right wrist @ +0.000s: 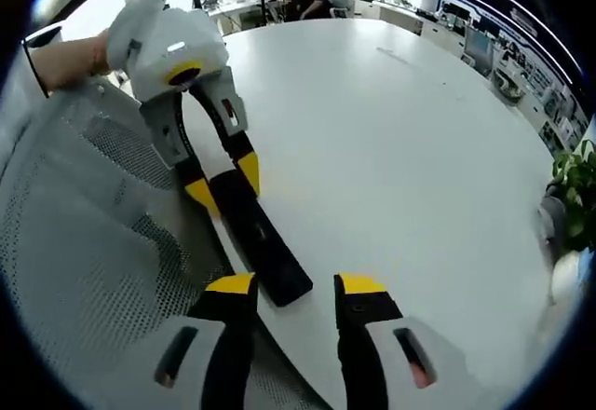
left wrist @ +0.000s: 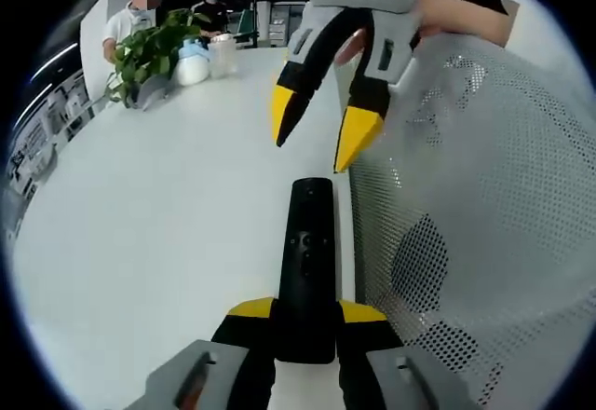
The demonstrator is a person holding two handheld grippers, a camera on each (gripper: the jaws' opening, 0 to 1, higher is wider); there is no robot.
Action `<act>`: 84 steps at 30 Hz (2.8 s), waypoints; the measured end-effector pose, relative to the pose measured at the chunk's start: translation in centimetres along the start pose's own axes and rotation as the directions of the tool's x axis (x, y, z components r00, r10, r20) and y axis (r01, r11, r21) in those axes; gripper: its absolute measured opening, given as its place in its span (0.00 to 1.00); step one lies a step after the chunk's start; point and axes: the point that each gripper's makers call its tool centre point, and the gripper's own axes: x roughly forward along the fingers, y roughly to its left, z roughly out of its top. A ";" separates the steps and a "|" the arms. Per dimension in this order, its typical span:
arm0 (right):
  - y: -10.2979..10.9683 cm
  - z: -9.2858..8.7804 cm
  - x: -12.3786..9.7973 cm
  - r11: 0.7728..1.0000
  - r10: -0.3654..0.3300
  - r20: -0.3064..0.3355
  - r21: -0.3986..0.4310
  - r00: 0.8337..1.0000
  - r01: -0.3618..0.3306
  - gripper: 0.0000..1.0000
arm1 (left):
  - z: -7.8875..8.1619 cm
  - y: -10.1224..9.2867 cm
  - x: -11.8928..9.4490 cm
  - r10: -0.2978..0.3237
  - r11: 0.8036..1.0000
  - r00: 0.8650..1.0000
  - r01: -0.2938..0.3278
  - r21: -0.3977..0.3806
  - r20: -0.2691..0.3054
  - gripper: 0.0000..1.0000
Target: Press the specified remote control buttons in sequence, fully releasing each button before pressing the next.
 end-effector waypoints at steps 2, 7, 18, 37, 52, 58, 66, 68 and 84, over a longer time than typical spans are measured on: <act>-0.1 -0.7 0.3 1.000 -0.001 -0.041 -0.014 0.999 0.000 0.30 | 0.0 0.0 0.0 0.000 1.000 1.000 0.000 -0.003 0.001 0.24; 0.1 -2.0 0.7 0.997 -0.006 -0.111 -0.080 0.994 -0.002 0.24 | 0.0 0.0 0.0 0.001 1.000 1.000 -0.001 -0.005 0.004 0.24; 0.6 -3.7 0.8 0.990 0.001 -0.215 -0.136 0.977 -0.031 0.01 | 0.0 0.0 0.0 0.000 1.000 1.000 0.000 -0.006 0.004 0.24; -0.1 -3.5 0.8 0.993 -0.023 -0.205 -0.119 0.979 -0.002 0.00 | 0.1 -0.1 0.0 0.006 1.000 1.000 -0.006 0.003 -0.006 0.24; 0.0 -2.3 1.1 0.997 -0.004 -0.144 -0.079 0.990 -0.008 0.00 | 0.0 0.0 0.2 0.000 1.000 1.000 0.000 0.020 -0.010 0.24; 0.4 -1.6 1.5 0.994 0.018 -0.100 -0.102 0.995 -0.028 0.00 | 0.0 0.0 0.2 0.000 1.000 1.000 0.001 0.026 -0.012 0.24; 0.4 -1.6 1.8 0.996 0.021 -0.111 -0.078 0.994 -0.030 0.00 | 0.1 -0.1 0.1 0.002 1.000 1.000 -0.001 0.029 -0.015 0.24; 0.4 -1.6 1.8 0.996 0.023 -0.110 -0.079 0.994 -0.032 0.00 | 0.0 -0.1 0.1 0.003 1.000 1.000 -0.002 0.030 -0.017 0.24; 0.5 -1.6 2.3 0.984 0.017 -0.301 -0.162 0.954 -0.068 0.00 | 0.0 -0.2 0.0 0.004 0.999 1.000 -0.003 0.036 -0.021 0.24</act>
